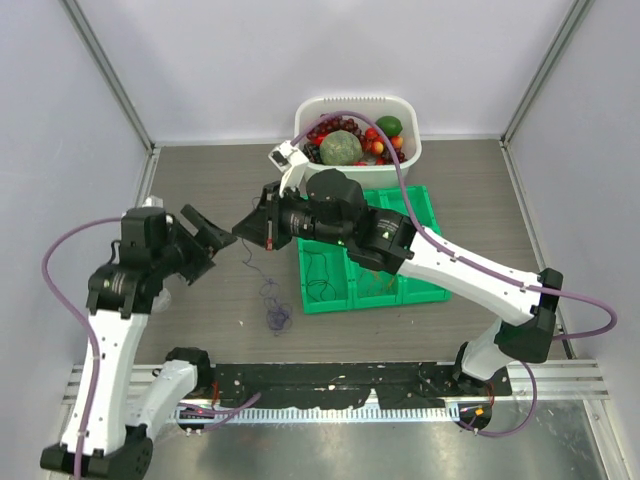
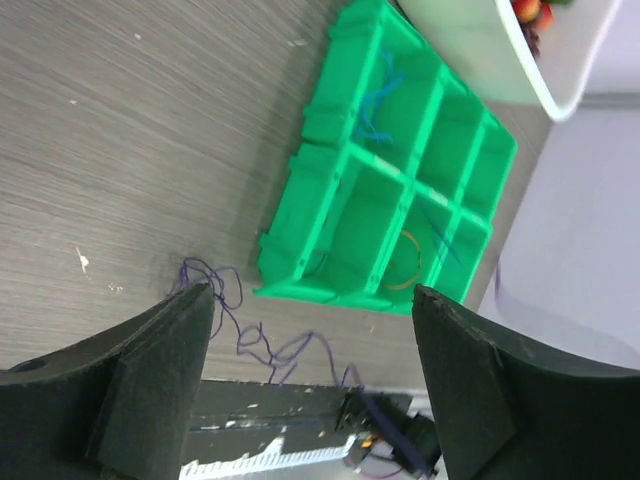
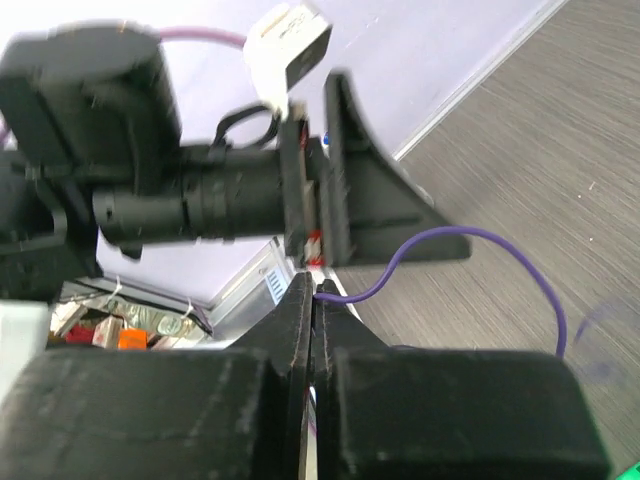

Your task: Untangle the cables

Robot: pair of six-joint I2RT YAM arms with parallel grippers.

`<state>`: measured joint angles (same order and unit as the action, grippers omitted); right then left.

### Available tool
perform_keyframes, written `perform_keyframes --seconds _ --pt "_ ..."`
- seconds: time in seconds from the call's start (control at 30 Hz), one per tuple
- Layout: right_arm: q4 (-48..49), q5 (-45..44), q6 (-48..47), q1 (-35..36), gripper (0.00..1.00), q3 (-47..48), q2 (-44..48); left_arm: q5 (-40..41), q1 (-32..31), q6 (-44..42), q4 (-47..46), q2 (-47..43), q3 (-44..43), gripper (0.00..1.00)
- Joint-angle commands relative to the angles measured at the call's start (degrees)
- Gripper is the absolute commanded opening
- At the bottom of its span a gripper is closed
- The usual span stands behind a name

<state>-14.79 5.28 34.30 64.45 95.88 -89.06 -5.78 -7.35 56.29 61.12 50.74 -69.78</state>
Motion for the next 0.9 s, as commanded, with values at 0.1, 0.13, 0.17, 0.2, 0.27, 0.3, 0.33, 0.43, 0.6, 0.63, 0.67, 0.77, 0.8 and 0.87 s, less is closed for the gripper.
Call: perform_keyframes --seconds 0.1,0.13,0.17,0.2,0.27,0.3,0.33,0.43,0.6,0.63,0.67,0.77,0.8,0.87 --pt "-1.21 -4.66 3.31 -0.11 0.01 5.37 -0.06 -11.97 0.41 -4.0 -13.74 -19.33 13.34 0.66" --pt "-1.12 -4.75 3.57 -0.28 0.01 5.64 -0.41 -11.97 0.41 -3.39 -13.75 -21.28 15.09 0.66" --pt "-1.12 -4.84 3.49 -0.2 0.01 6.16 -0.59 -11.8 0.41 -2.6 -13.23 -23.21 16.07 0.67" --pt "-1.03 -4.93 3.58 -0.28 0.01 6.34 -1.03 -11.97 0.32 -2.07 -12.87 -24.62 17.47 0.67" --pt "-1.03 -5.01 4.02 -0.37 0.01 7.39 -1.64 -13.37 0.41 -1.28 -12.87 -26.91 19.06 0.69" --pt "-1.03 -4.84 4.19 -0.46 0.01 8.27 -1.91 -14.42 0.41 -1.27 -13.39 -27.71 19.94 0.7" --pt "-1.03 -4.75 4.37 -0.46 0.01 8.71 -2.26 -15.56 0.41 -1.27 -13.75 -28.15 20.64 0.73" --pt "-1.03 -4.4 4.72 -0.46 0.01 10.38 -3.14 -20.04 0.41 -1.71 -17.95 -29.03 23.63 0.92" --pt "-0.95 -3.08 5.95 -0.46 0.01 12.4 -4.55 -24.45 0.41 -9.07 -20.95 -26.4 23.38 0.99" --pt "-0.77 -3.08 6.38 -0.46 0.01 12.84 -4.98 -24.8 0.32 -11.01 -21.04 -25.61 22.68 0.99" --pt "-0.68 -3.08 6.39 -0.46 0.01 13.02 -5.07 -25.07 0.41 -12.42 -21.91 -25.26 22.41 0.98" --pt "0.19 -2.82 7.62 -0.46 0.01 14.07 -6.12 -22.97 0.41 -15.15 -26.4 -24.64 23.54 0.96" --pt "0.37 -2.47 7.97 -0.46 0.01 14.25 -6.39 -22.26 0.41 -15.51 -28.06 -24.29 24.16 0.93" --pt "0.99 -2.03 8.76 -0.46 0.01 15.22 -6.92 -22.17 0.41 -14.55 -31.93 -22.63 25.91 0.86"
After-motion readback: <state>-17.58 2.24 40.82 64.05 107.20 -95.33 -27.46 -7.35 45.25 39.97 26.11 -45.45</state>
